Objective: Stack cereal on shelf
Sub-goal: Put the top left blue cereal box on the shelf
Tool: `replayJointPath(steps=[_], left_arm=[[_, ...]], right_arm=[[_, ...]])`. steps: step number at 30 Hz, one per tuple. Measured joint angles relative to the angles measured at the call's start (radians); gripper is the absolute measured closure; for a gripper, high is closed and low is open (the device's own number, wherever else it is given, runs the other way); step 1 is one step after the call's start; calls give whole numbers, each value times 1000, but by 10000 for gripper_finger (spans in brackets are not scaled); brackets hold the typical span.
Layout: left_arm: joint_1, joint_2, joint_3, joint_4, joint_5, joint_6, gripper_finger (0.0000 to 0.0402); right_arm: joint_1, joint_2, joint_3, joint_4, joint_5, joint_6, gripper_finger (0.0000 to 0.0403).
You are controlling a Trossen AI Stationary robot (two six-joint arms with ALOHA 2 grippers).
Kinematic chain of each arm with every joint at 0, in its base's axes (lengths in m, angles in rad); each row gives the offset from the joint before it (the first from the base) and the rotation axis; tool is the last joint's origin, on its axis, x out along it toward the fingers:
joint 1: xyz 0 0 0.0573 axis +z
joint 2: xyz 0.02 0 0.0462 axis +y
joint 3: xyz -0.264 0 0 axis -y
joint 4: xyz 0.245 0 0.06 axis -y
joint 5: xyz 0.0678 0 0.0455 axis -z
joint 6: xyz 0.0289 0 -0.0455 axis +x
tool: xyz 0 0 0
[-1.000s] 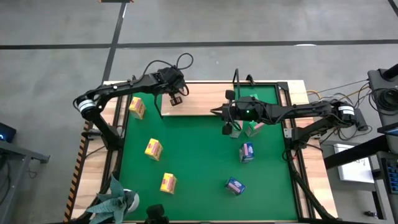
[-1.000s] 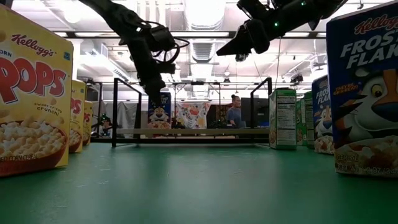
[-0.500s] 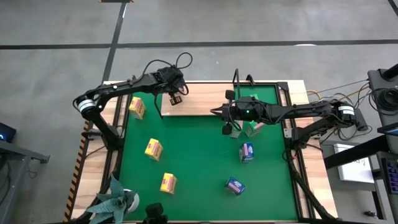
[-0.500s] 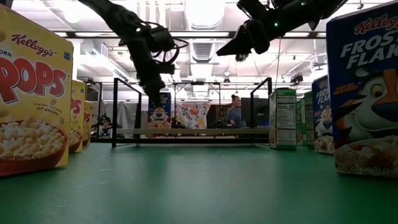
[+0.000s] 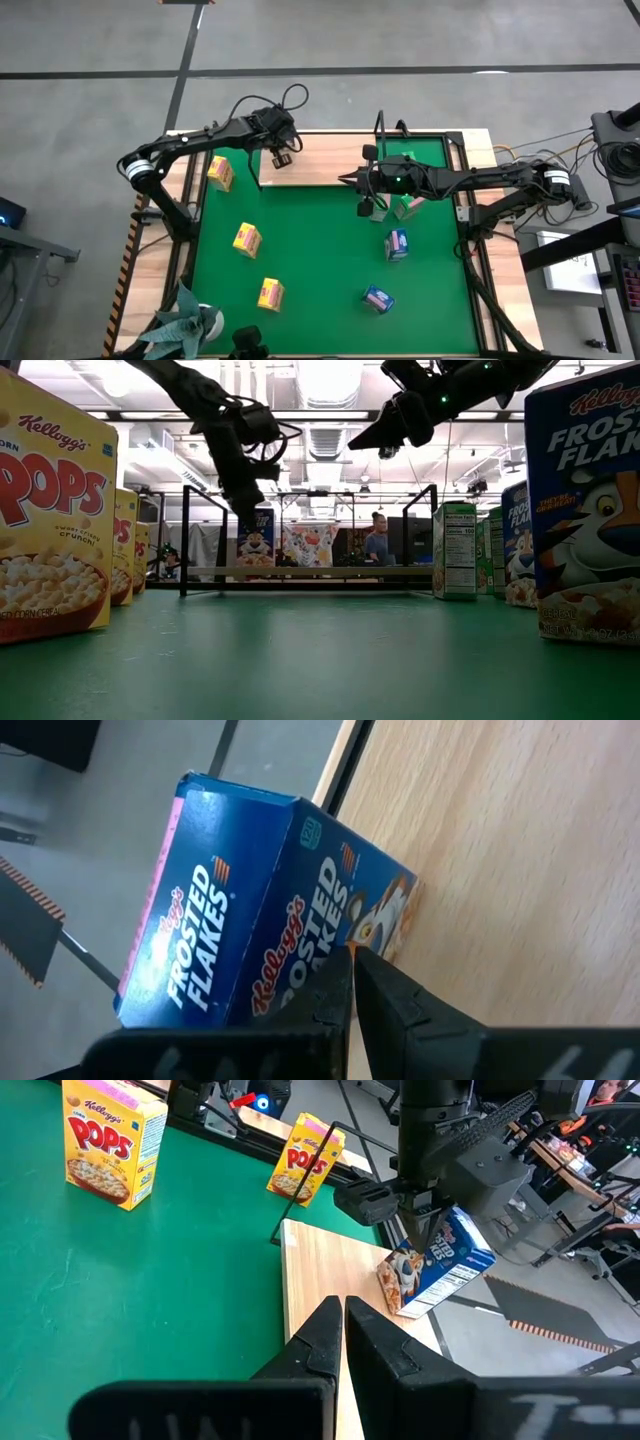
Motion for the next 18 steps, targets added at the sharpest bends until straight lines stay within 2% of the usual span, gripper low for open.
replayJointPath(steps=[18], left_arm=[[7, 0, 0, -7, 0, -4, 402]], right_arm=[[0, 0, 0, 0, 0, 0, 394]])
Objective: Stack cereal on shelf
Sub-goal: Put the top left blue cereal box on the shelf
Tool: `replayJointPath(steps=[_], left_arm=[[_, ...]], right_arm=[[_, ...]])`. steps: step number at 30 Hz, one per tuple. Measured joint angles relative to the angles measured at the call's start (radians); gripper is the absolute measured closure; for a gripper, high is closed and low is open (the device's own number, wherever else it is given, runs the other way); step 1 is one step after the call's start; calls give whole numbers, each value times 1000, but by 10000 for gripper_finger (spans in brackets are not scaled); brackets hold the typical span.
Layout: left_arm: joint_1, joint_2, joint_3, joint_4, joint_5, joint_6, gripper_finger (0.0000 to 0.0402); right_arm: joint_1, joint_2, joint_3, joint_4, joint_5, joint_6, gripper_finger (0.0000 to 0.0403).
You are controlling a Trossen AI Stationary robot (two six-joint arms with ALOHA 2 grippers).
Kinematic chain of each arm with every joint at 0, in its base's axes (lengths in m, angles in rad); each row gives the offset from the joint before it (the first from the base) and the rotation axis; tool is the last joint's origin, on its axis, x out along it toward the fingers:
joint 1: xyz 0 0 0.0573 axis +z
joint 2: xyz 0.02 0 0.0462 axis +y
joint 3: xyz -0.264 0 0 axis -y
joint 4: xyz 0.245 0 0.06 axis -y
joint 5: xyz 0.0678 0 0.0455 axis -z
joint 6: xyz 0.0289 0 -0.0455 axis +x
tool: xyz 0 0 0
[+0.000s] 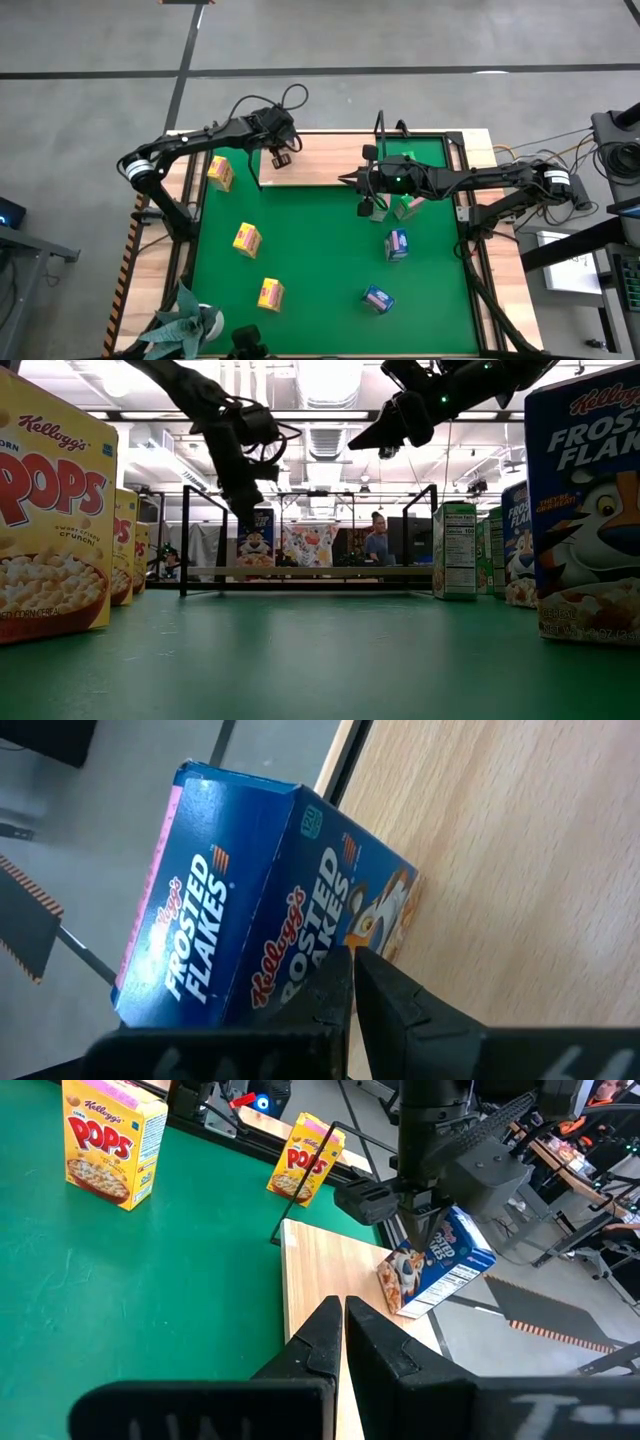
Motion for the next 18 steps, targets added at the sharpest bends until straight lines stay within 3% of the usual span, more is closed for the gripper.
replayJointPath(steps=[18], left_arm=[[-36, -13, 4, -25, 3, -36, 402]], right_arm=[[0, 0, 0, 0, 0, 0, 394]])
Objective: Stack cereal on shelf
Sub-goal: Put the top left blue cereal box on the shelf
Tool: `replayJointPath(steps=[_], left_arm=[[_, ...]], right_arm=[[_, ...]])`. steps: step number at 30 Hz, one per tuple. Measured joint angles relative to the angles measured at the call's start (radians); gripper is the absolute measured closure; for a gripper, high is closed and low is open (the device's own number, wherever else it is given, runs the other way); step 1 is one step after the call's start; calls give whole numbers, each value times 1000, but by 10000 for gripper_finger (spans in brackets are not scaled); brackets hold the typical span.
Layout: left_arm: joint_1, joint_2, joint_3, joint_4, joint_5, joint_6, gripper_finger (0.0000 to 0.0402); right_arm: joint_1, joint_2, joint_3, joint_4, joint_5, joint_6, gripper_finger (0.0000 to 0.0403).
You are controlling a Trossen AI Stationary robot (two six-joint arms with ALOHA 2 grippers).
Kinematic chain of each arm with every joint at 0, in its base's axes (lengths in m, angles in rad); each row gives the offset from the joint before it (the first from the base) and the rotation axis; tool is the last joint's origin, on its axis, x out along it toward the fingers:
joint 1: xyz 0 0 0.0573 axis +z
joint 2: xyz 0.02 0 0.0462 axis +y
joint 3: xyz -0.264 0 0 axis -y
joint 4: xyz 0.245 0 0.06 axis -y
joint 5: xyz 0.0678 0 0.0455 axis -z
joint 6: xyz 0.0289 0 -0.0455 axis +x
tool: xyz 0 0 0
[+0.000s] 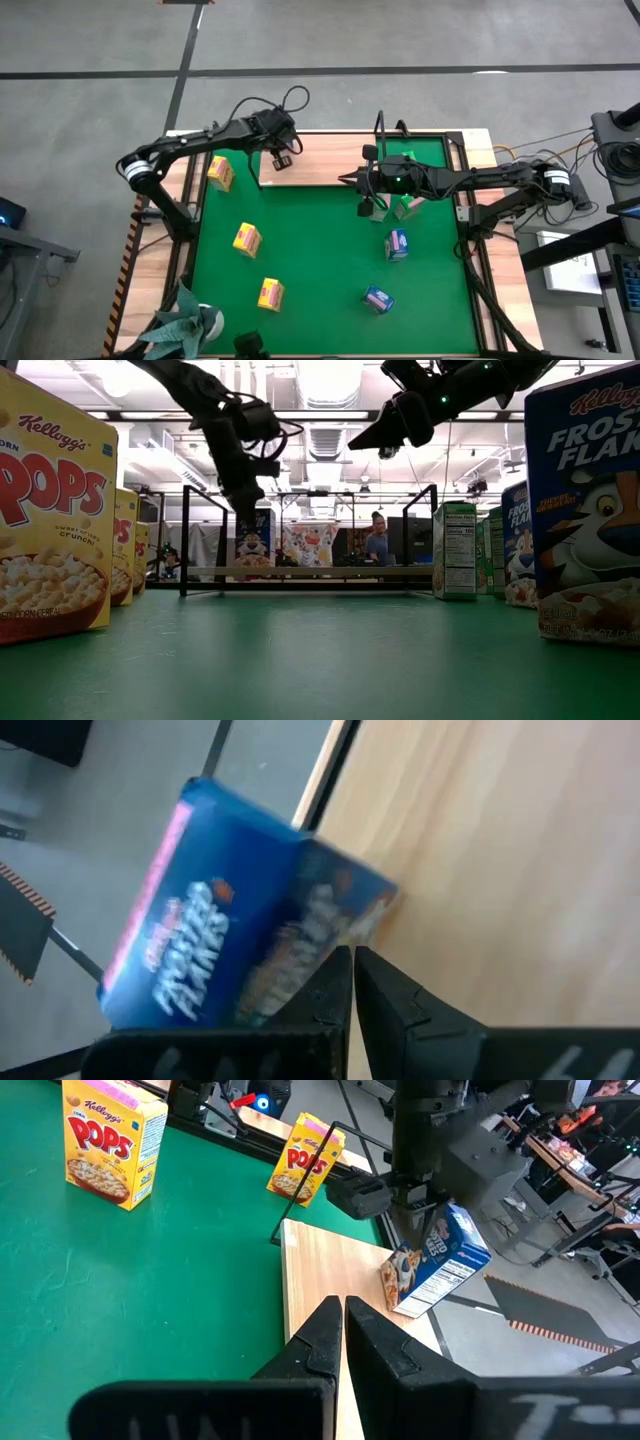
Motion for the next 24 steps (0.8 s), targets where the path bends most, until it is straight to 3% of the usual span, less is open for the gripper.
replayJointPath(steps=[15, 21, 24], left_arm=[[-163, -3, 269, -298, 8, -102, 402], [-143, -3, 275, -315, 112, 59, 402], [-112, 12, 247, -307, 113, 124, 402]], right_arm=[[0, 0, 0, -2, 0, 0, 394], [0, 0, 0, -2, -1, 2, 394], [0, 0, 0, -2, -2, 6, 394]])
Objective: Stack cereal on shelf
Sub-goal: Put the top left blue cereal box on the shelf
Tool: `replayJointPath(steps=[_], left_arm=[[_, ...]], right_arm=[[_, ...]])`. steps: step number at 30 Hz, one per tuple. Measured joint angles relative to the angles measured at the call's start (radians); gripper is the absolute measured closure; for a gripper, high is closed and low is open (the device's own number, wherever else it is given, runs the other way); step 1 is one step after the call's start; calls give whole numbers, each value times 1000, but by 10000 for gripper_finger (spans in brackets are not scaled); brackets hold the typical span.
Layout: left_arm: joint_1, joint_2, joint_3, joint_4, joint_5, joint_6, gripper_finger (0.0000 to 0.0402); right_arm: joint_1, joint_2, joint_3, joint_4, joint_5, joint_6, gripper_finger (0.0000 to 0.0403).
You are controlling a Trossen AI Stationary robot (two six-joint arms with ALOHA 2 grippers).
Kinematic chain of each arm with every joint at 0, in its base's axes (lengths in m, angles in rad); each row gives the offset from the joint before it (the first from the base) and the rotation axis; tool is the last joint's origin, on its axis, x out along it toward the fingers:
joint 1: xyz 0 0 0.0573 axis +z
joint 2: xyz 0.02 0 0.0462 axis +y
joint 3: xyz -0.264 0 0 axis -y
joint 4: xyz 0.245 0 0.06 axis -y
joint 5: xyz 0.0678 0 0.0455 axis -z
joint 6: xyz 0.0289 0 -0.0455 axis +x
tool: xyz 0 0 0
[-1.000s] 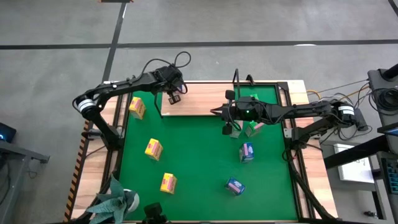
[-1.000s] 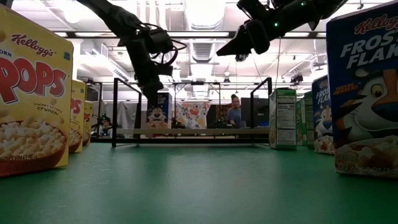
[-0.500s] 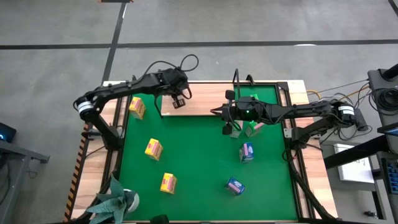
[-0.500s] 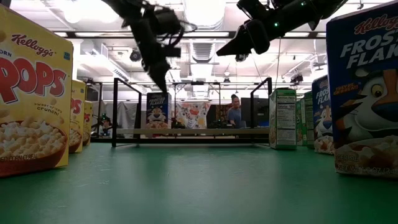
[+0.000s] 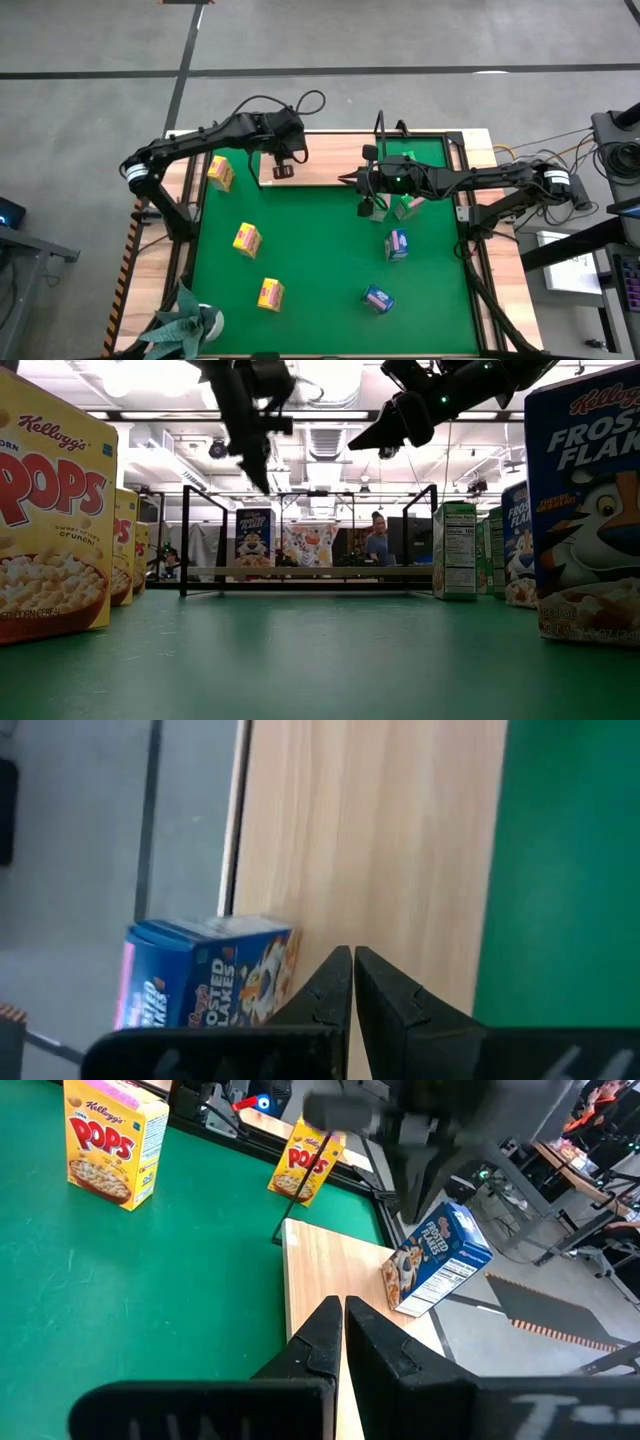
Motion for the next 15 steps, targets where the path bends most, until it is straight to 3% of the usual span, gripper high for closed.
replayJointPath(steps=[8, 15], left_arm=[[103, 54, -94, 174, -30, 3, 402], [122, 61, -104, 249, -79, -18, 402]], right_arm=[[0, 0, 0, 1, -2, -4, 394], [0, 0, 0, 1, -2, -7, 394]])
